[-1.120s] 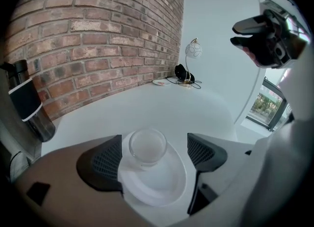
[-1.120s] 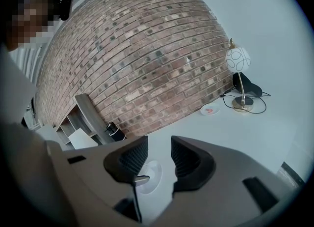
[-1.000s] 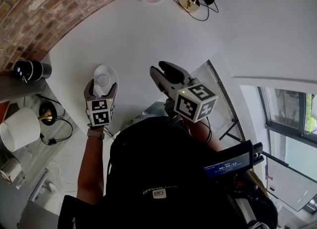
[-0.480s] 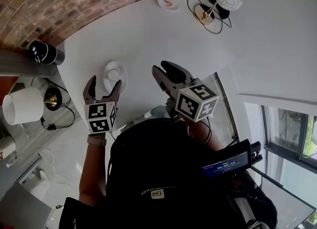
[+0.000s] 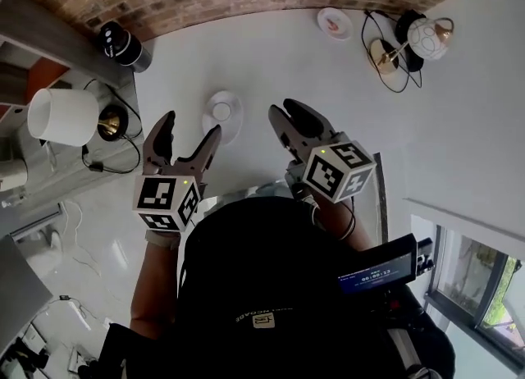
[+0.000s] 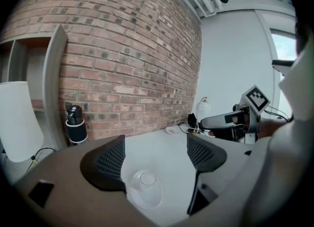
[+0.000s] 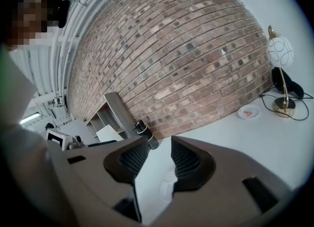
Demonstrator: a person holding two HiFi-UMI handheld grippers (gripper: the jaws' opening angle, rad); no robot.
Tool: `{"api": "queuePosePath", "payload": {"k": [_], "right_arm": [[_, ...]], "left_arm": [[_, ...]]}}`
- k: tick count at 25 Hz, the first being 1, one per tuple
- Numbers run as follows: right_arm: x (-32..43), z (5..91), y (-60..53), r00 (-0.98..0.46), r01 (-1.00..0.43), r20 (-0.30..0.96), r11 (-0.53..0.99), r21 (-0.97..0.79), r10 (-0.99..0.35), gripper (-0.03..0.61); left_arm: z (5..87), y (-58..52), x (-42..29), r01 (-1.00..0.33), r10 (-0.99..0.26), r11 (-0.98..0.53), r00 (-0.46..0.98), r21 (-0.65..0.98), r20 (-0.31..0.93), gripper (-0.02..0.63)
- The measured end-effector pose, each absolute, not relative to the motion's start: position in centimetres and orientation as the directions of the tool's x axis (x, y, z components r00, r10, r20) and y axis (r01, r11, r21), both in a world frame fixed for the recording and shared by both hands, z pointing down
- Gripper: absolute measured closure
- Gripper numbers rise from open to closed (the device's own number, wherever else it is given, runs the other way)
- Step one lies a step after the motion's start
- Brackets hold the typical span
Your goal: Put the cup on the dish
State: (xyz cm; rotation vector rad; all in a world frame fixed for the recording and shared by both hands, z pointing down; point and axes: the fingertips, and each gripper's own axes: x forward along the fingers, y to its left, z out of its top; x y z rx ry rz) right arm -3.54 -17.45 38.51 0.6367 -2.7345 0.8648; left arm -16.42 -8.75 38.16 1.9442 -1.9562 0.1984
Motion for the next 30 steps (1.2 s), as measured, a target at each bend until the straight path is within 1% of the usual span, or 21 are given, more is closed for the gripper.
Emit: {"api": "queuePosePath", "payload": {"k": [7,13,14,16,17,19,21,23,25,30], "right_arm": [[-5.5,38.2,-16.4,-0.926,-0.363,0.292,0.783,-0.505,-0.241,0.431],[-7.2,37.8,-15.0,-0.948,-0.282,0.276,0.815,-0.506,-0.157,0.431],[-7.5,37.8,-14.8,-0.951,-0.268,0.275,0.819,-0.507,-0.142,0.431],[-8.1,37.8,-14.5,-0.955,-0.242,0.273,0.827,-0.508,-0.113,0.431],[-8.4,37.8,-14.3,-0.957,-0.229,0.271,0.831,-0.507,-0.098,0.431],[-9.2,37.7,-14.0,-0.961,-0.203,0.266,0.840,-0.503,-0.073,0.431],[-10.0,37.5,-13.6,-0.964,-0.178,0.260,0.848,-0.499,-0.050,0.431],[-10.7,37.3,-13.3,-0.966,-0.155,0.256,0.854,-0.497,-0.027,0.431],[-11.2,37.2,-12.8,-0.967,-0.134,0.253,0.859,-0.495,-0.004,0.431],[-12.3,36.7,-11.8,-0.971,-0.090,0.237,0.862,-0.500,0.036,0.431]], "left_arm": [[35.5,-5.9,-16.1,-0.979,-0.957,0.090,-0.035,0.181,0.287,0.216],[34.9,-3.6,-16.8,-0.956,-0.955,0.173,-0.104,0.236,0.278,0.219],[34.8,-3.2,-16.9,-0.951,-0.954,0.189,-0.118,0.245,0.277,0.239],[34.6,-2.3,-17.3,-0.937,-0.951,0.227,-0.154,0.266,0.269,0.323],[34.4,-1.8,-17.7,-0.929,-0.949,0.246,-0.173,0.276,0.264,0.347],[34.0,-0.8,-18.4,-0.914,-0.946,0.278,-0.209,0.294,0.246,0.374],[33.5,0.1,-19.1,-0.906,-0.946,0.299,-0.238,0.301,0.222,0.432],[33.2,0.9,-19.6,-0.899,-0.939,0.326,-0.273,0.293,0.206,0.507],[32.9,1.7,-20.2,-0.884,-0.929,0.361,-0.313,0.297,0.196,0.607],[33.0,3.0,-21.0,-0.839,-0.916,0.400,-0.350,0.370,0.198,0.608]]}}
